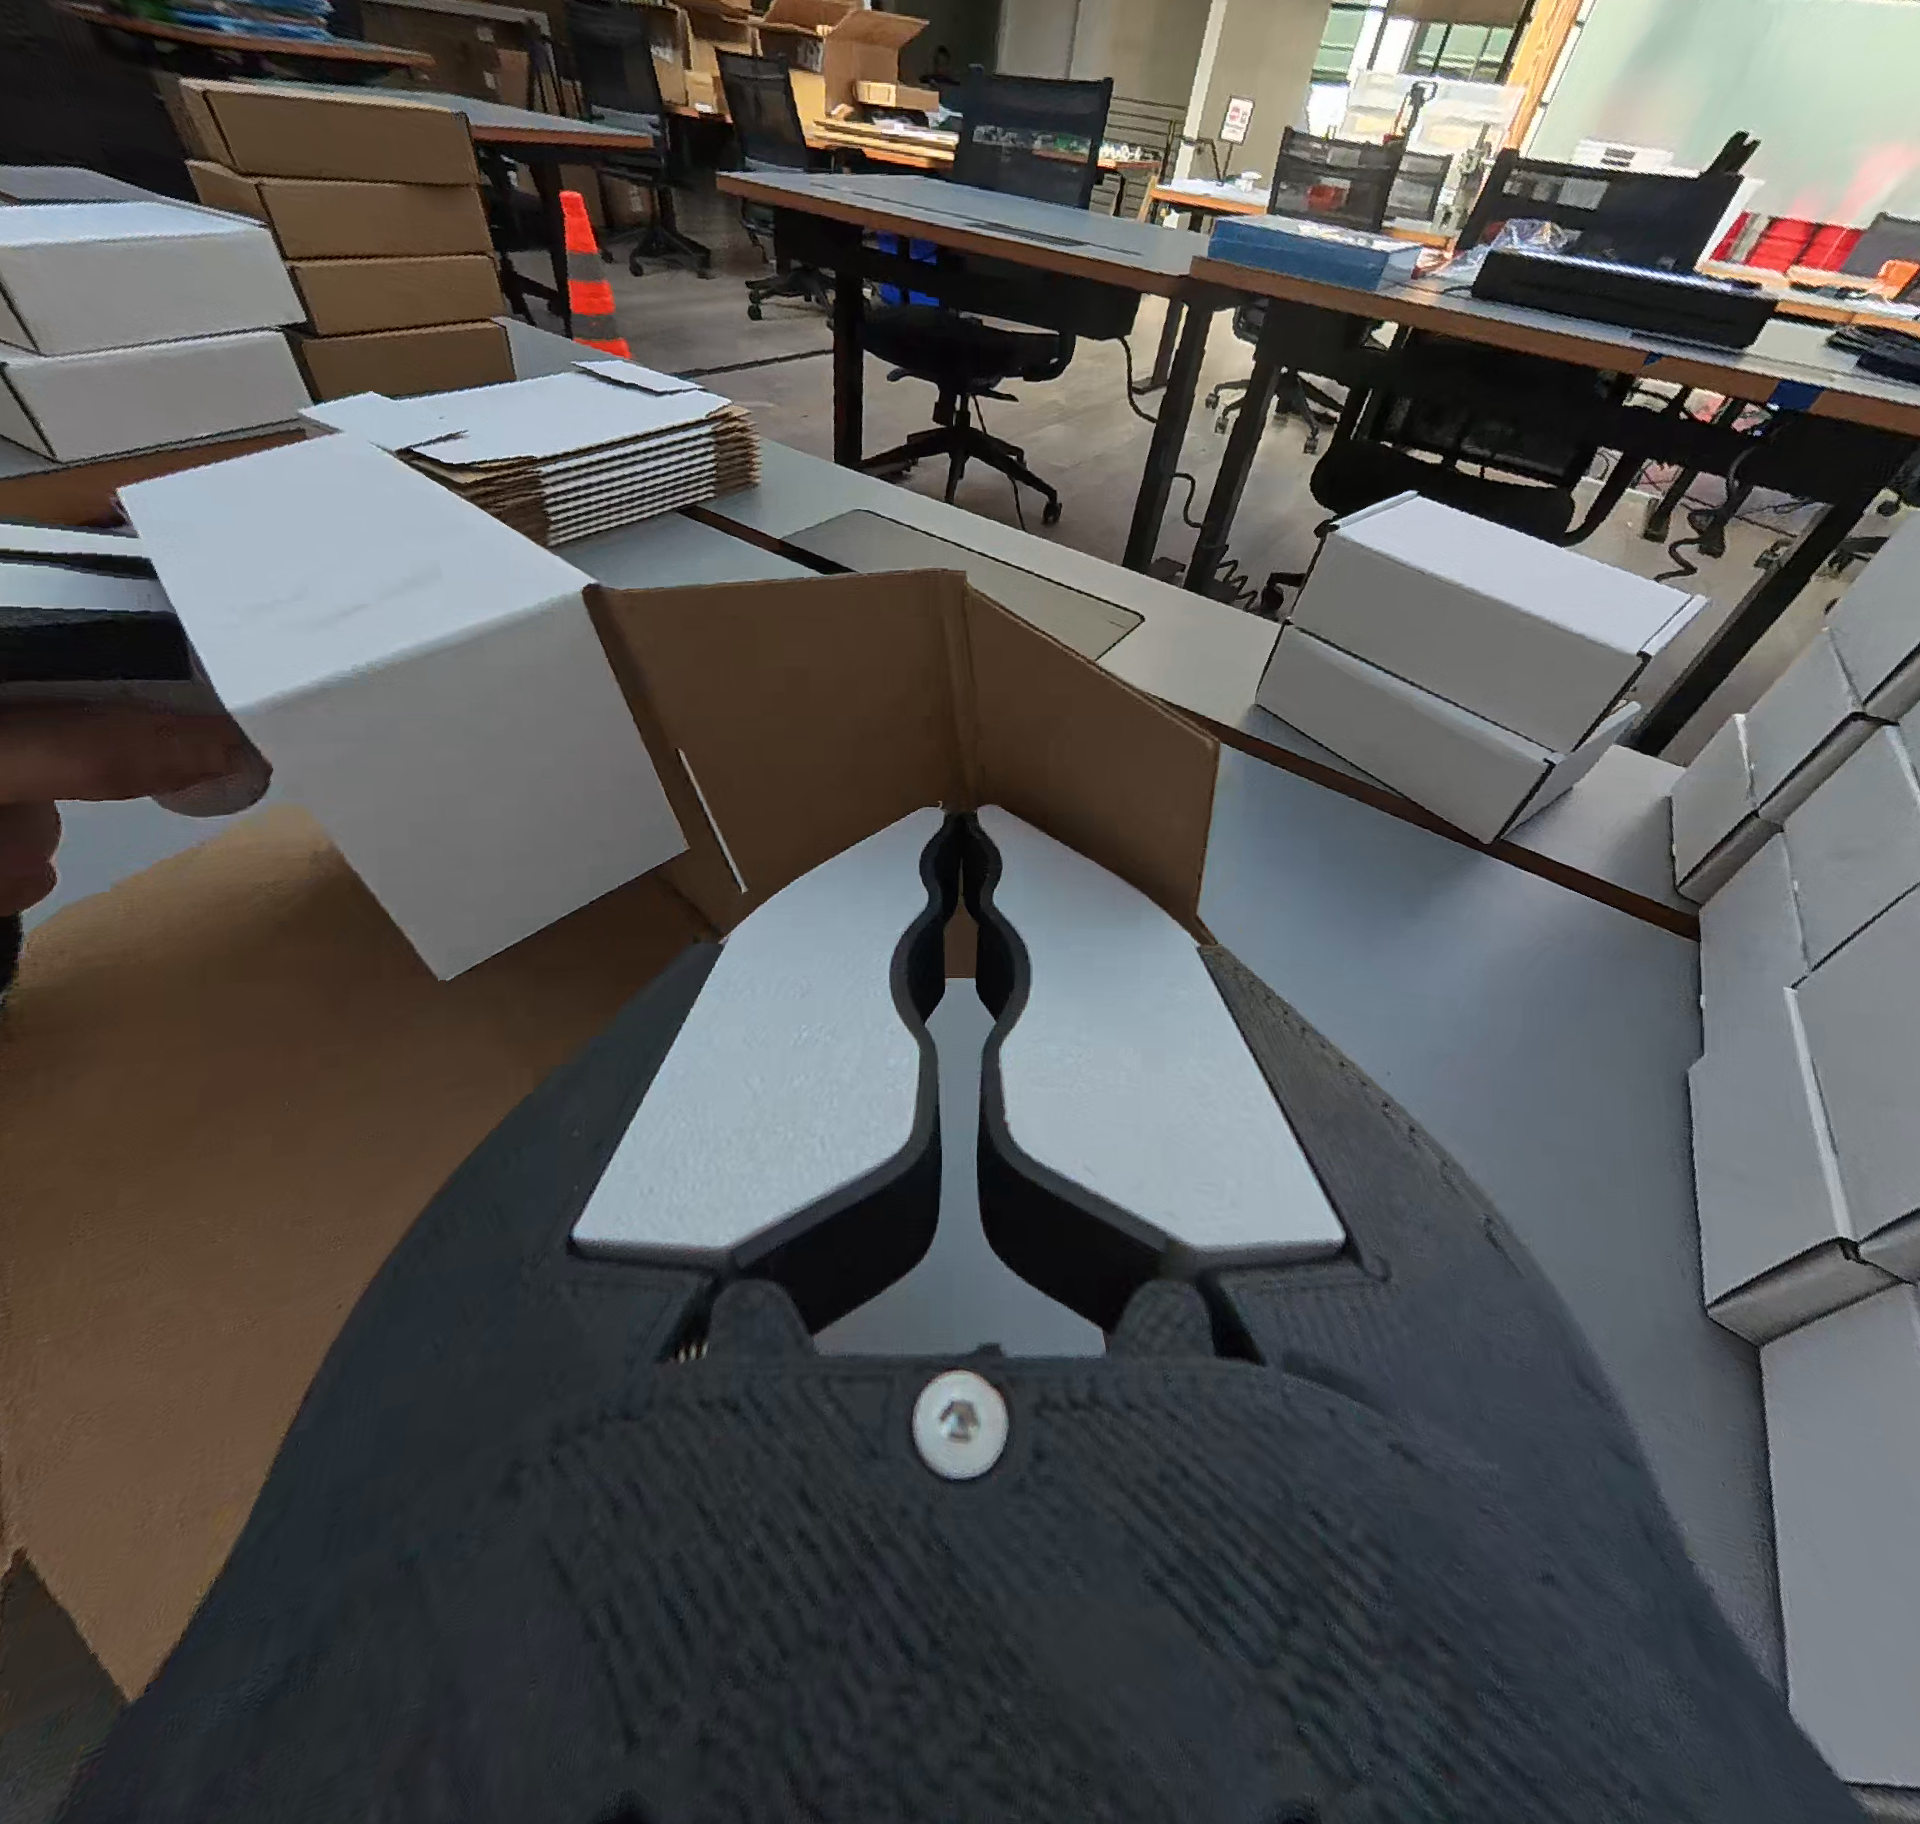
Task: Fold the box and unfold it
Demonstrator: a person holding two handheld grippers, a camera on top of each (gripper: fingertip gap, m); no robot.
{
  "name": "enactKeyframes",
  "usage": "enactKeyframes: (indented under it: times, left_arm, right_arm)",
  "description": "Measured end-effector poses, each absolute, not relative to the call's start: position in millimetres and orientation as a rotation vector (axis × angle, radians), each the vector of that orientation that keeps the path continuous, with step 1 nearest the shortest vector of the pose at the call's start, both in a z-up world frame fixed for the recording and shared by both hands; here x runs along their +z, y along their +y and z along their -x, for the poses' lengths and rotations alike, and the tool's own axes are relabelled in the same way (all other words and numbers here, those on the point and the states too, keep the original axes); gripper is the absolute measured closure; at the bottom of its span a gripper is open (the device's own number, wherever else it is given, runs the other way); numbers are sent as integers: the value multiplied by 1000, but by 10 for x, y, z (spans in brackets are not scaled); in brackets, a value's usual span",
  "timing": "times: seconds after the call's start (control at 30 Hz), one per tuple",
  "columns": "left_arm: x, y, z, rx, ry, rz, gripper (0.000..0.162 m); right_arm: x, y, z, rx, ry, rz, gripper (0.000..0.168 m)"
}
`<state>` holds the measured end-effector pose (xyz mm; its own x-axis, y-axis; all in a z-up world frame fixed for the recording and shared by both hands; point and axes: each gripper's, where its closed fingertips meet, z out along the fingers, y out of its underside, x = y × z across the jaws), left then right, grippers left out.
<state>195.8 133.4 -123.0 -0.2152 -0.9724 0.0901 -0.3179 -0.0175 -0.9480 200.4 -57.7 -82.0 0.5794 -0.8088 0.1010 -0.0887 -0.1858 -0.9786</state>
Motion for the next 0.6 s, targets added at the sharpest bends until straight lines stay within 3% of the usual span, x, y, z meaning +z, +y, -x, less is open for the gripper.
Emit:
enactKeyframes:
  times: [0.27, 0.4, 0.6]
  left_arm:
    - [-1164, 1522, -2010, -1244, 1451, 1444, 157]
    - [-1089, 1575, -1995, -1305, 1411, 1465, 157]
    - [-1082, 1547, -1958, -1334, 1431, 1445, 157]
  right_arm:
    - [-1217, -634, -1776, -698, 954, 1602, 168]
    - [-1422, -596, -1775, -432, 1076, 1478, 168]
    - [-1392, -457, -1778, -211, 1100, 1317, 168]
